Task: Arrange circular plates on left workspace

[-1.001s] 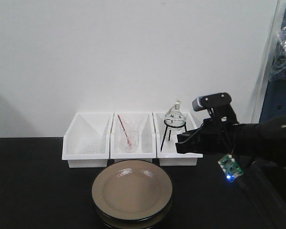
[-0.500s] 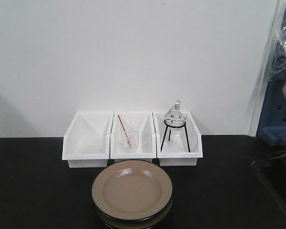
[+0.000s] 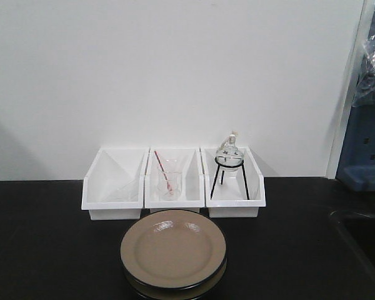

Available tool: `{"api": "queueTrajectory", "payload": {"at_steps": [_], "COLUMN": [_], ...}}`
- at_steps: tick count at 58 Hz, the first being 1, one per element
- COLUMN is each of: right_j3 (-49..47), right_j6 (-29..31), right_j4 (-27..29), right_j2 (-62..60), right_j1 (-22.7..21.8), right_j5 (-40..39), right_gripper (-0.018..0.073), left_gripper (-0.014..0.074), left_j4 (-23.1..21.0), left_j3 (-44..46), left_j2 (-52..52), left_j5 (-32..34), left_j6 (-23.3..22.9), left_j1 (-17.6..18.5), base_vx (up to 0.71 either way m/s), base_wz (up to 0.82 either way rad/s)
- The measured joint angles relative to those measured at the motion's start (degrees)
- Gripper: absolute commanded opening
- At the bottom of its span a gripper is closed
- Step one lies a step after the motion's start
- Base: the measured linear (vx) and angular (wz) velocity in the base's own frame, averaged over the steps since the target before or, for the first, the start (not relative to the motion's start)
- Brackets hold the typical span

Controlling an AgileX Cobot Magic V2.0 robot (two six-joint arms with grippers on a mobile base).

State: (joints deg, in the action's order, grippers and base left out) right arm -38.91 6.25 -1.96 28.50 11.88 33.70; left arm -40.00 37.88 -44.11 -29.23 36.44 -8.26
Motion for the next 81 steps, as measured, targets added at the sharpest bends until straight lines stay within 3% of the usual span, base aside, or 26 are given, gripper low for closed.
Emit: {"api": "queueTrajectory", "payload": {"at_steps": [6,11,24,36,67,73,81], "right_j3": [5.71,9.37,14.23,14.62,14.62,14.62,14.62], "right_j6": [0.00,0.00,0.00,0.00,0.00,0.00,0.00], "right_j4": [0.00,0.00,-0.07,-0.07,-0.07,-0.07,-0.07], "right_j2": [-4.40,-6.99,-8.03,-8.03,-8.03,-8.03,-8.03], "right_j1": [0.00,0.00,0.00,0.00,0.00,0.00,0.00], "right_j5": [-5.05,-9.76,-20.52,-22.91,-23.09,-23.09,-23.09], "right_gripper": [-0.0004,-0.0004,-0.0004,-0.0001,-0.0001,-0.0001,-0.0001], "left_gripper": [0.0000,0.0000,0.0000,0.0000,0.0000,0.0000,0.0000], "left_j4": [-3.63,-6.64,-13.23,-13.70,-13.78,-13.78,-16.17], "left_j3": [-0.91,-2.96,-13.41,-19.54,-20.06,-20.07,-20.77], "left_j2": [6.43,11.47,24.74,31.64,32.23,32.23,32.34], "left_j5": [-0.17,-0.39,-0.42,-0.92,-11.02,-9.47,-1.04], "left_j6": [6.24,8.81,10.37,10.45,10.29,10.29,10.29], "left_j1": [0.00,0.00,0.00,0.00,0.00,0.00,0.07], "base_vx": [0.00,0.00,0.00,0.00,0.00,0.00,0.00], "base_wz": [0.00,0.00,0.00,0.00,0.00,0.00,0.00]}}
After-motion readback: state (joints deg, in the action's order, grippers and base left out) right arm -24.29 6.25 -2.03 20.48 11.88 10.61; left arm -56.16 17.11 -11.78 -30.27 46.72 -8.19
